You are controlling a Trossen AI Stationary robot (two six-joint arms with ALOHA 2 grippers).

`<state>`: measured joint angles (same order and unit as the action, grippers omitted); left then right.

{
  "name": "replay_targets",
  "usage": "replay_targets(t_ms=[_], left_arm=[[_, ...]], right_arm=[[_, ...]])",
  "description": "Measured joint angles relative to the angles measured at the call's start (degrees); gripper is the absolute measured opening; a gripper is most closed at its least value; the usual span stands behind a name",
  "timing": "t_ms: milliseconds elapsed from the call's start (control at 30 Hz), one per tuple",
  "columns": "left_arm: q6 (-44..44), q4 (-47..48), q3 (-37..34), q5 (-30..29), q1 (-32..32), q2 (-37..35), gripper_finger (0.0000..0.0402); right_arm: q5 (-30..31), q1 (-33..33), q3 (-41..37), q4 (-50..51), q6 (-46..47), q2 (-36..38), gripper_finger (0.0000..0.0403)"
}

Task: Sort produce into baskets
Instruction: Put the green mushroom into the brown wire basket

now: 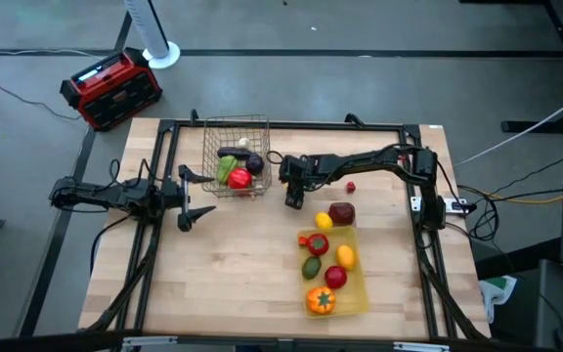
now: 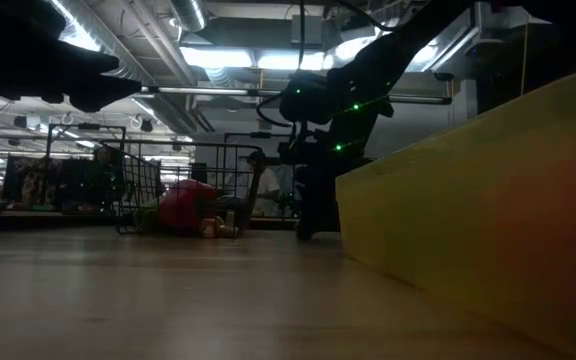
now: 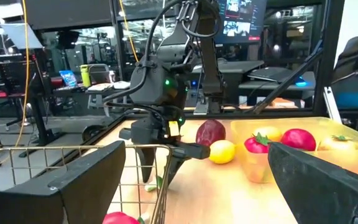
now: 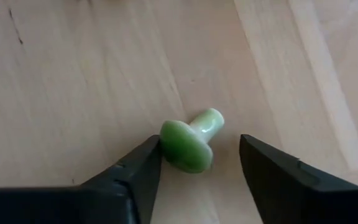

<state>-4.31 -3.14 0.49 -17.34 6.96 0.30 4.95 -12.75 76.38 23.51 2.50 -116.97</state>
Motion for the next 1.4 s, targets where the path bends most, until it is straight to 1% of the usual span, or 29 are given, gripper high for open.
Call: replay_targets(t_ms=[100, 200, 367, 467, 667, 867, 1000, 1067, 1300, 1400], left_arm=[[0.3, 0.0, 0.0, 0.0, 0.0, 0.0, 0.0392], [0.3, 0.0, 0.0, 0.0, 0.0, 0.0, 0.0392], [1.0, 0.0, 0.0, 0.0, 0.0, 0.0, 0.0392], [-0.2, 0.0, 0.0, 0.0, 0.0, 0.0, 0.0392], [-1.6, 0.0, 0.0, 0.0, 0.0, 0.0, 0.0392], [-1.4, 0.0, 0.0, 0.0, 0.0, 0.0, 0.0392], [0.6, 0.0, 0.0, 0.0, 0.0, 0.0, 0.0392], [1.3, 0.0, 0.0, 0.0, 0.0, 0.0, 0.0392], [1.0, 0.0, 0.0, 0.0, 0.0, 0.0, 0.0392], [1.0, 0.0, 0.0, 0.0, 0.0, 0.0, 0.0392]], right_arm=[[0.0, 0.0, 0.2, 0.3, -0.1, 0.0, 0.0181], [0.5, 0.0, 1.8, 3.0, -1.8, -0.2, 0.0156], [0.6, -0.1, 7.3, 9.9, -3.0, -0.2, 0.0120], [0.6, 0.0, 11.3, 15.4, -3.0, -0.2, 0.0104], [0.5, 0.0, 21.1, 25.5, -3.1, -0.2, 0.0100], [1.0, 0.0, 31.6, 32.3, -3.1, -0.2, 0.0106], [1.1, 0.0, 37.5, 32.3, -3.1, -0.2, 0.0106], [1.1, 0.0, 39.3, 29.8, -3.1, 0.0, 0.0106], [-1.2, 0.0, 40.0, 16.4, -2.9, 0.1, 0.0106], [-2.7, 0.0, 40.0, 13.1, -2.9, 0.1, 0.0106]])
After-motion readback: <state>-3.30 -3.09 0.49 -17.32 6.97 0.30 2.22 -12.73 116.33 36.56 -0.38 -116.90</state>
